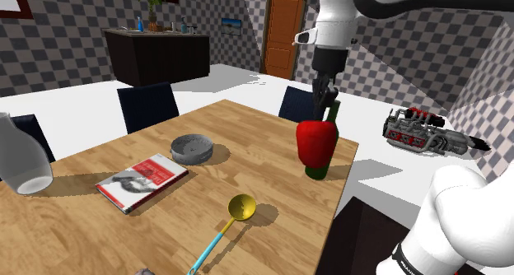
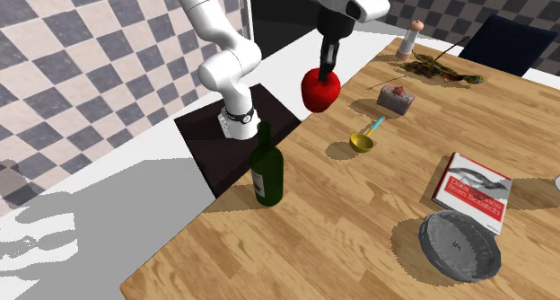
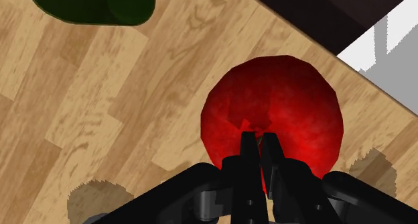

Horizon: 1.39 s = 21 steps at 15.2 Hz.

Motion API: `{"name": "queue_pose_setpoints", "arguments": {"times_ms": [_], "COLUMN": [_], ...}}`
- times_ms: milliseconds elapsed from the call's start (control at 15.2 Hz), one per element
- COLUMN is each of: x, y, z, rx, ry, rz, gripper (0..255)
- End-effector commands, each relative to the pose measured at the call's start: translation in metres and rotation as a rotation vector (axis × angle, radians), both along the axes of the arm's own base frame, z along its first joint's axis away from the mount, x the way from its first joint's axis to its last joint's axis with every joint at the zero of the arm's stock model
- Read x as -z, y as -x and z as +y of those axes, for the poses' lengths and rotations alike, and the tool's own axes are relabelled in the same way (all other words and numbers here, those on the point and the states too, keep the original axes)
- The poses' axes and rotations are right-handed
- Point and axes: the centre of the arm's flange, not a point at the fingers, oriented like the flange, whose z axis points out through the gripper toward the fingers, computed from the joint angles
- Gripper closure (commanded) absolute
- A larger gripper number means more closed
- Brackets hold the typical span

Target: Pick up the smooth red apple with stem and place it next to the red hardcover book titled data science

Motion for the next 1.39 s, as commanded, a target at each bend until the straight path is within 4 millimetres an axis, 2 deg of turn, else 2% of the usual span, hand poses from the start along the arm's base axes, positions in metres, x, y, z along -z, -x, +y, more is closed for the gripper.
{"name": "queue_pose_setpoints", "arguments": {"times_ms": [0, 1254, 1320], "x": [-0.002, -0.003, -0.003], "y": [-0.020, -0.245, -0.252], "z": [0.011, 0.121, 0.125], "rx": [0.000, 0.000, 0.000], "ry": [0.000, 0.000, 0.000], "rz": [0.000, 0.000, 0.000], "gripper": [255, 255, 255]}}
